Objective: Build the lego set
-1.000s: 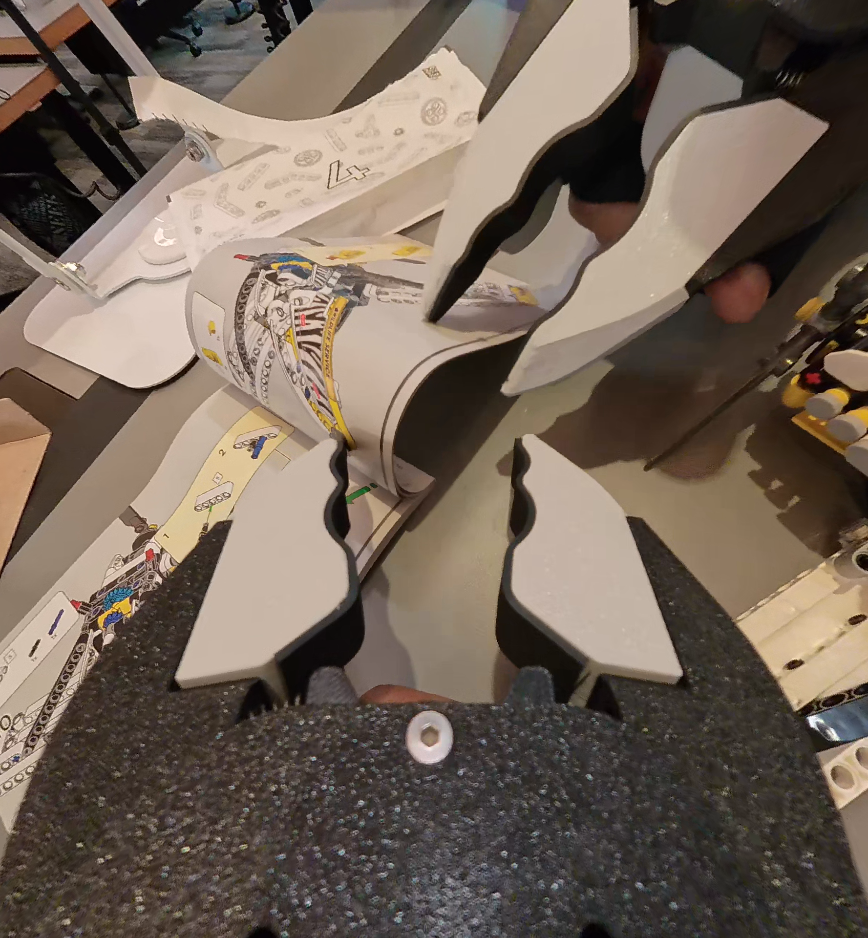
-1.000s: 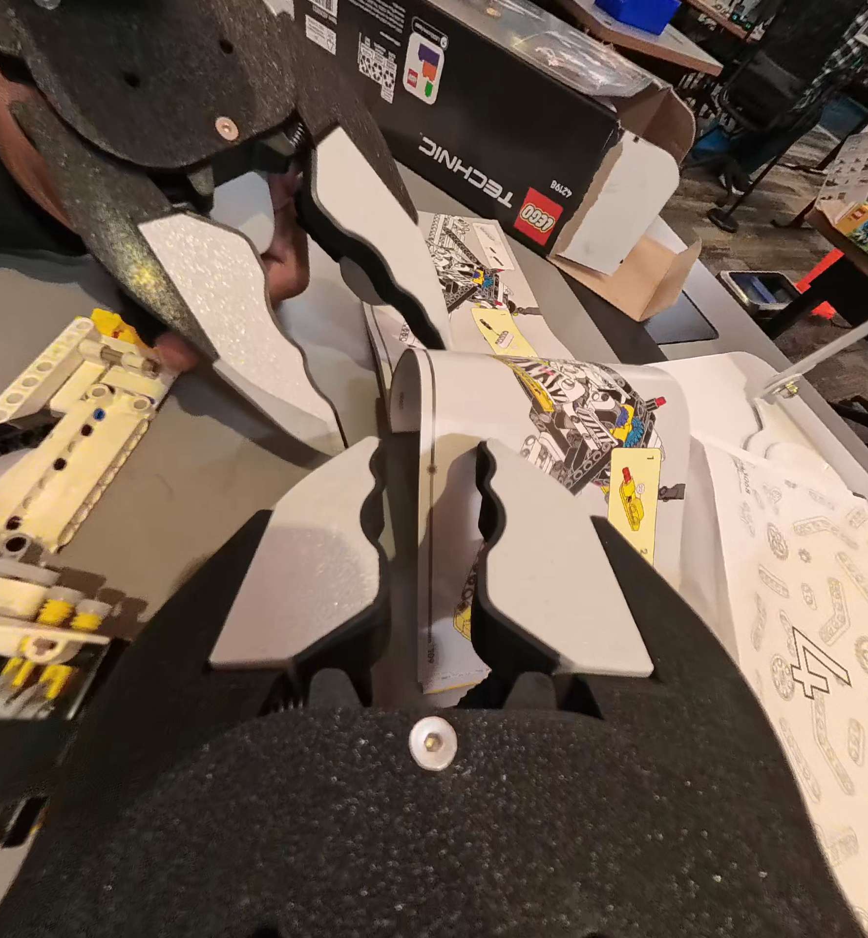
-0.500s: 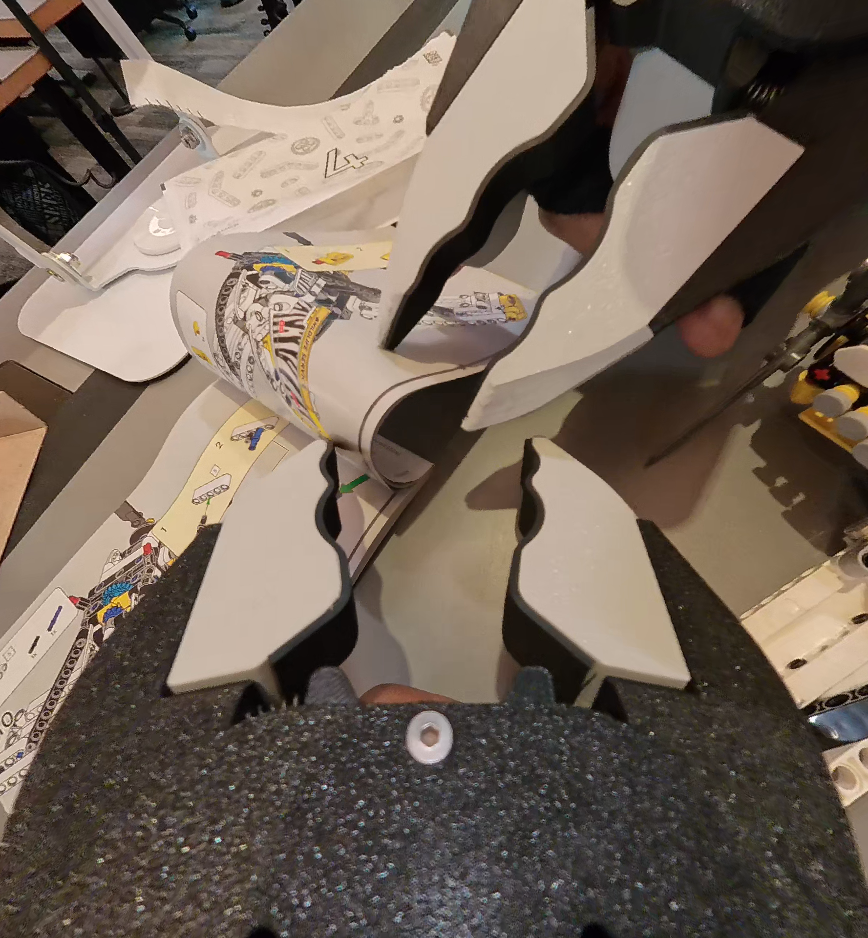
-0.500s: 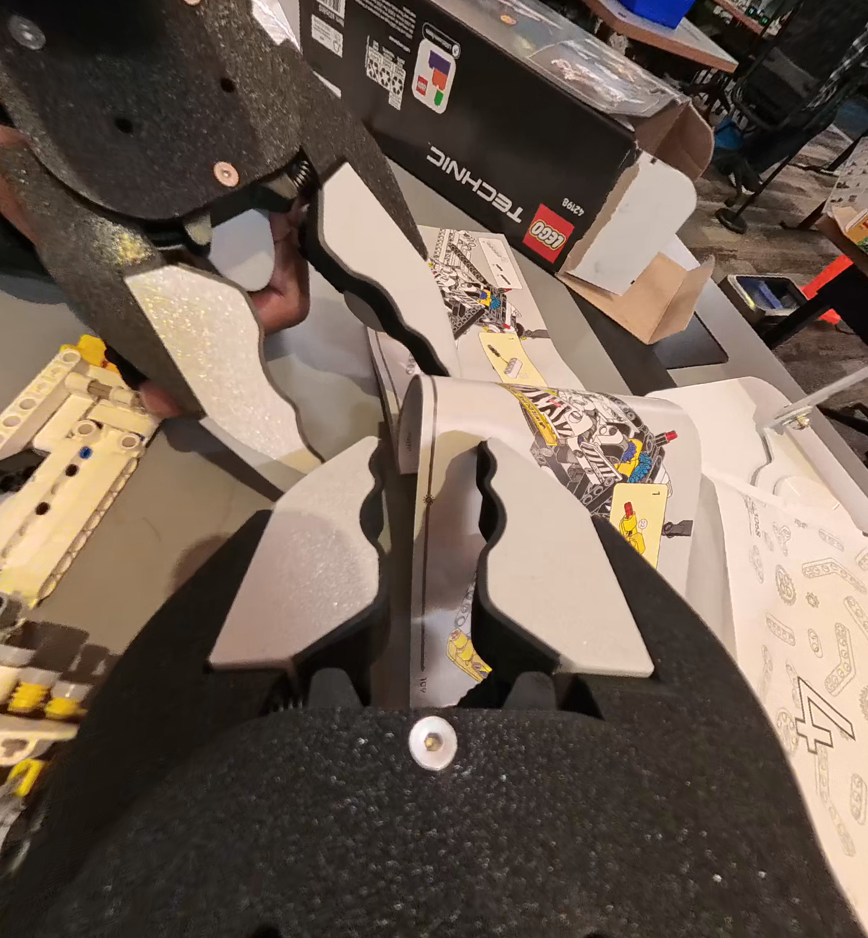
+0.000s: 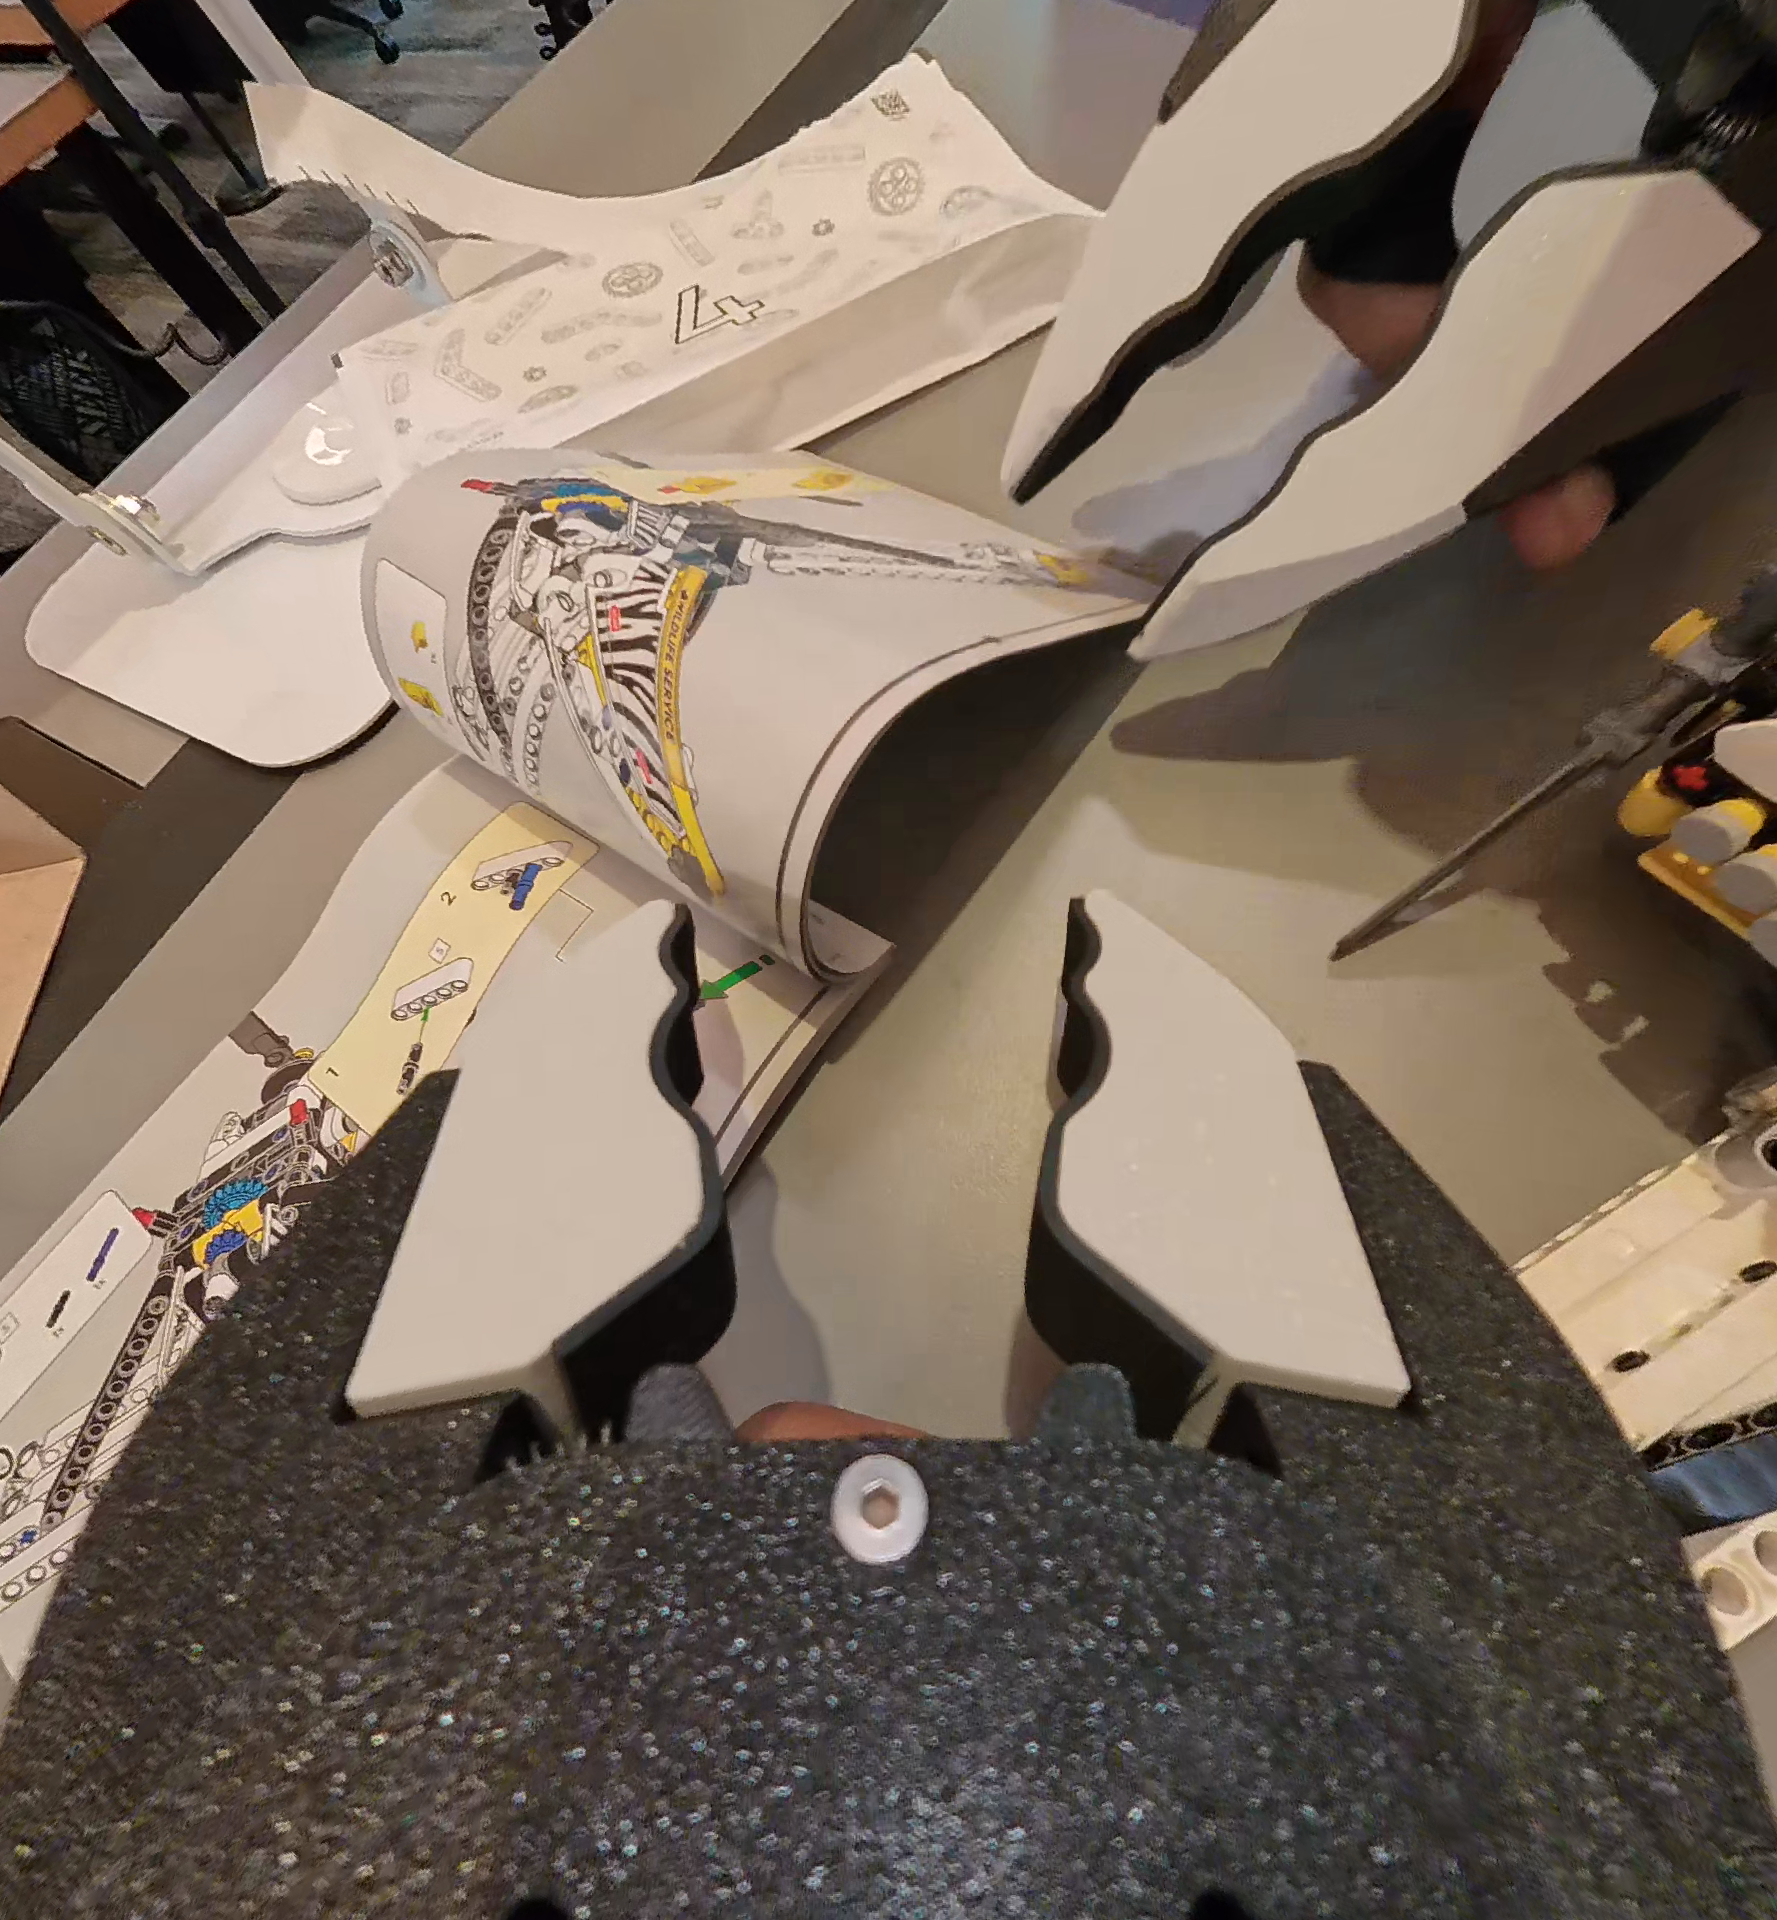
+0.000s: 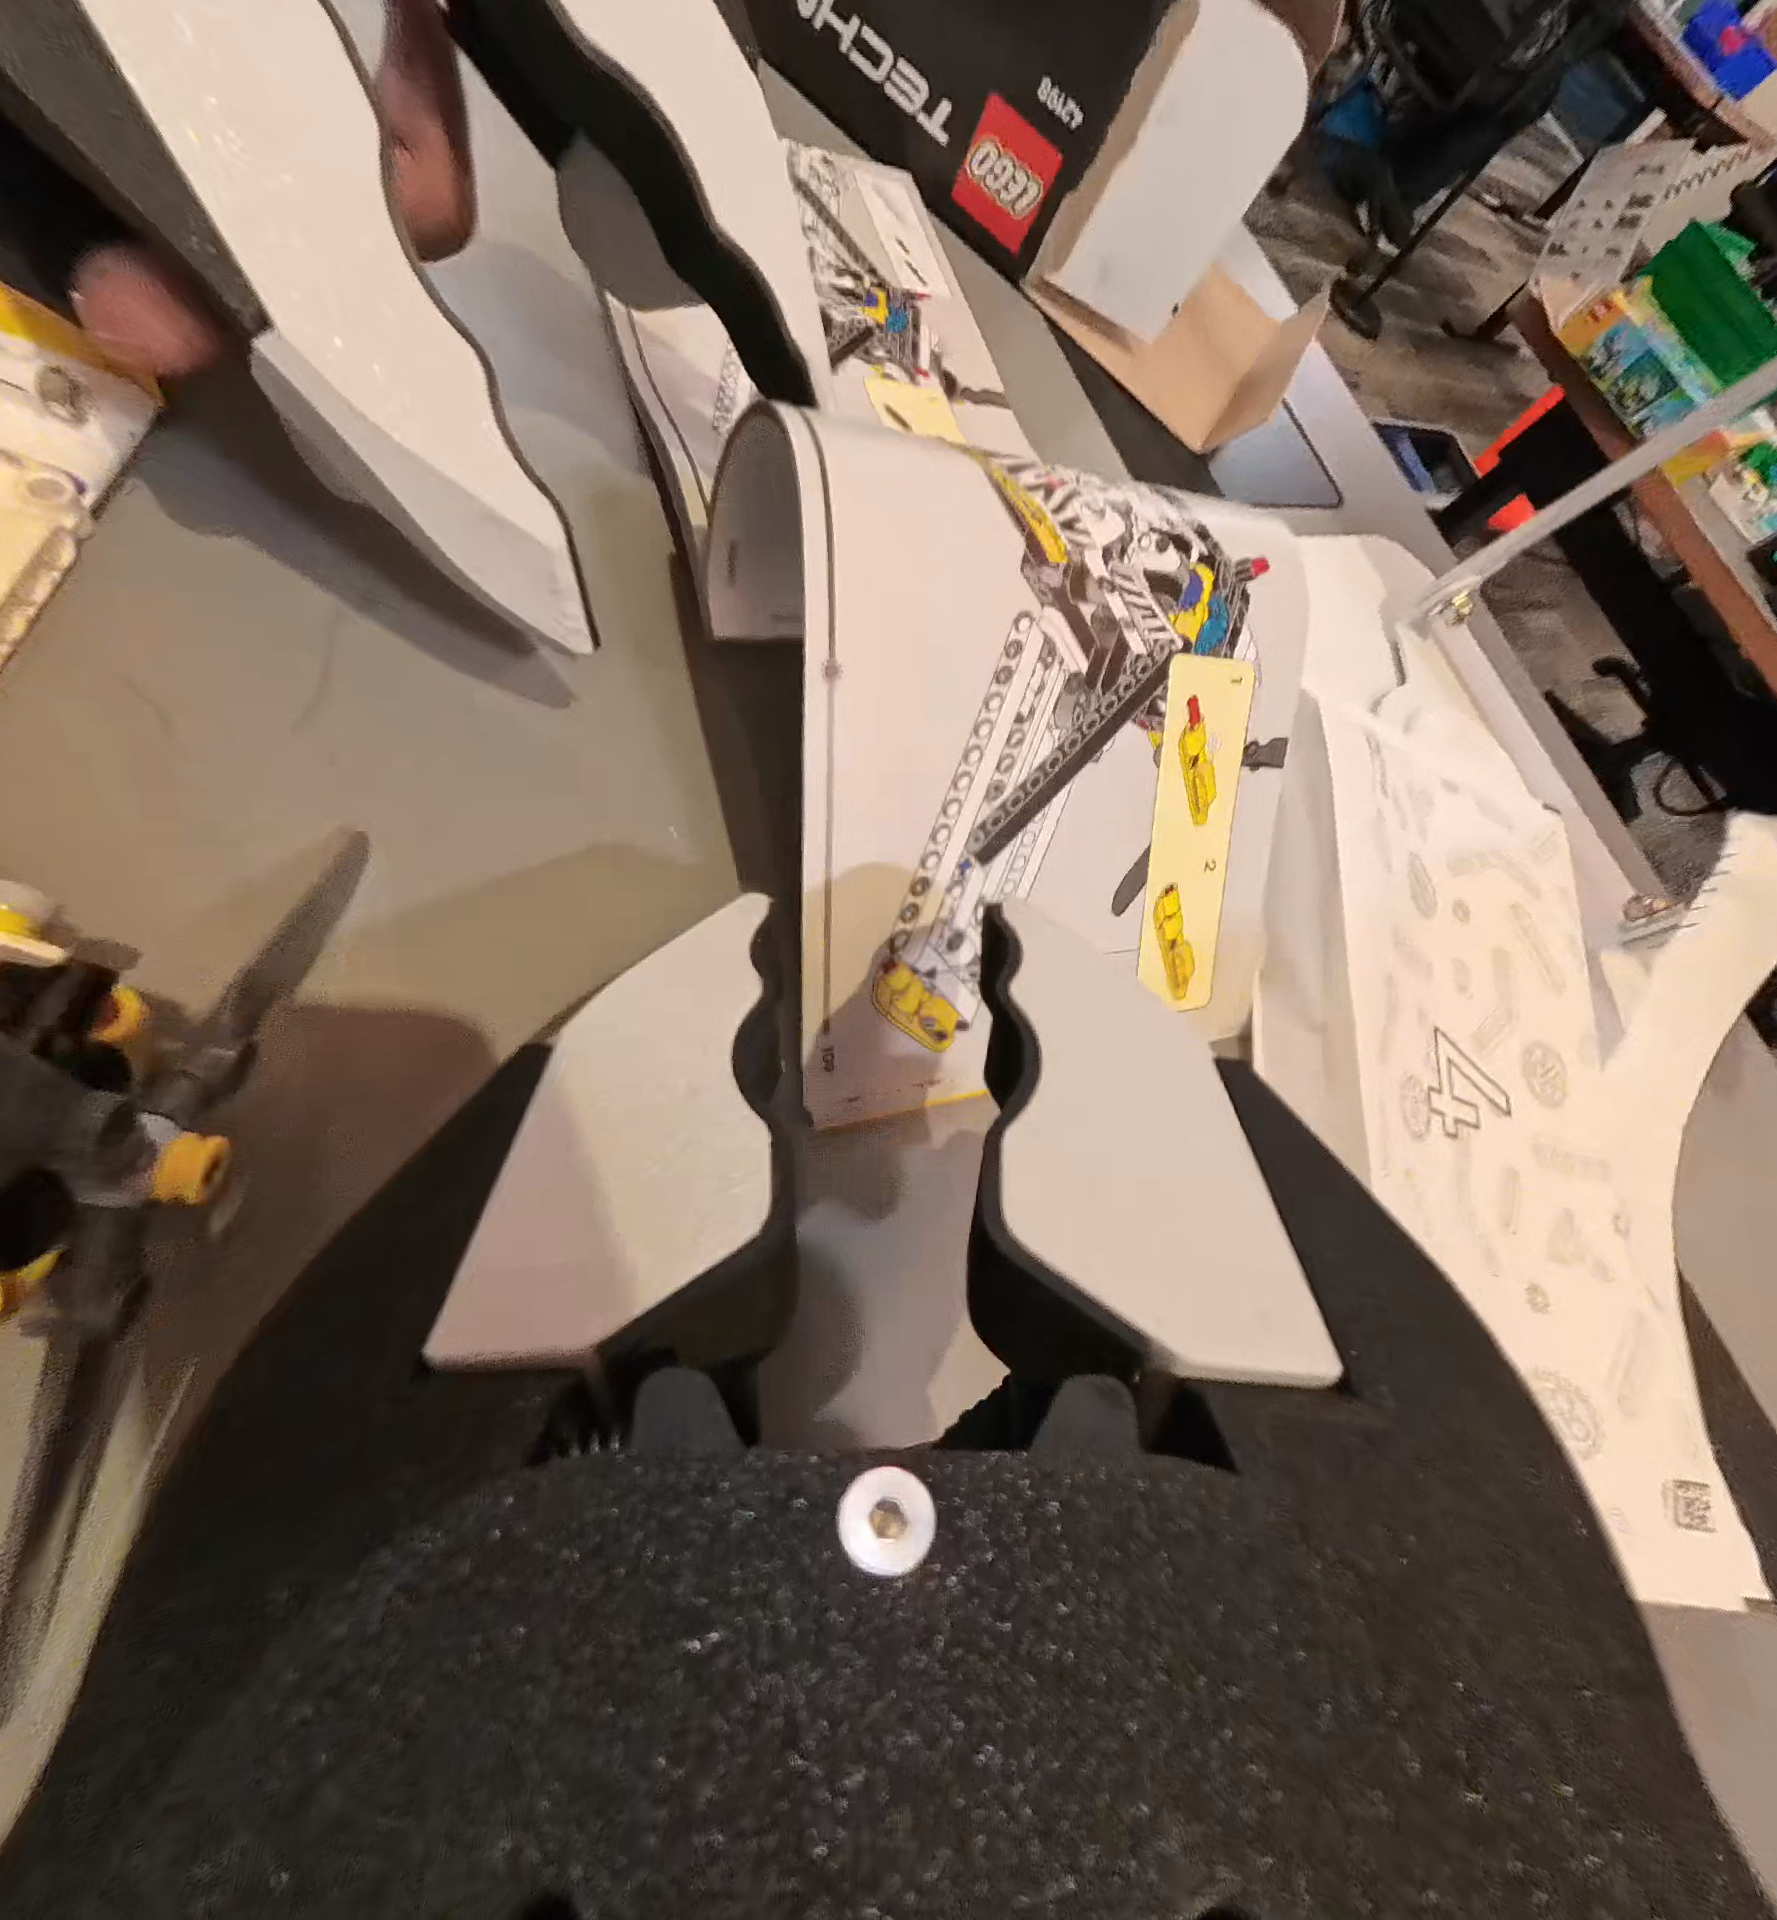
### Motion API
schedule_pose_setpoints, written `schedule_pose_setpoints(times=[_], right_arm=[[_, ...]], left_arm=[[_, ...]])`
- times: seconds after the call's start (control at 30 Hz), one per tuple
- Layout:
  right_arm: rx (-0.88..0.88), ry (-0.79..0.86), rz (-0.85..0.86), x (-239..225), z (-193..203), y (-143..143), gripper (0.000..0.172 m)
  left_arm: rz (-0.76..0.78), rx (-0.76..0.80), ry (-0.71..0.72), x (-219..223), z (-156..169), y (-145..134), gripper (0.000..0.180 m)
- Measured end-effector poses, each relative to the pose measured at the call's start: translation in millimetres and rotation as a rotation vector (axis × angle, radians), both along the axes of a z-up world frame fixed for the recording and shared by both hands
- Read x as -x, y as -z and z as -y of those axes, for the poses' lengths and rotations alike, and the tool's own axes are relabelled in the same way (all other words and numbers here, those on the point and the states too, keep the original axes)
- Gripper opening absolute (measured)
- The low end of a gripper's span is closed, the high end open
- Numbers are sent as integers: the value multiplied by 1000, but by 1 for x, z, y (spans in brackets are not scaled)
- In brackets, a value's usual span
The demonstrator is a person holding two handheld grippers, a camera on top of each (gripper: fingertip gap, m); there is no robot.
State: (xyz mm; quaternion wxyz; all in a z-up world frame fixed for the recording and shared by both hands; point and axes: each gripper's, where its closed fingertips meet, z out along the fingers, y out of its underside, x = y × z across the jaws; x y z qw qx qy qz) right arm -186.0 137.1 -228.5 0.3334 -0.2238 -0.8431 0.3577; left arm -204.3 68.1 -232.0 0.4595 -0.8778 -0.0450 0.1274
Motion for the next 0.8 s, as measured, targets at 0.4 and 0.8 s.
schedule_pose_setpoints(times=[0.4, 0.8], right_arm=[[-27, -43, 58, 10, 29, 8, 41], [6, -65, -19, 17, 45, -13, 40]], left_arm=[[-42, 79, 9, -2, -2, 10, 69], [-43, 79, 13, -2, -2, 11, 70]])
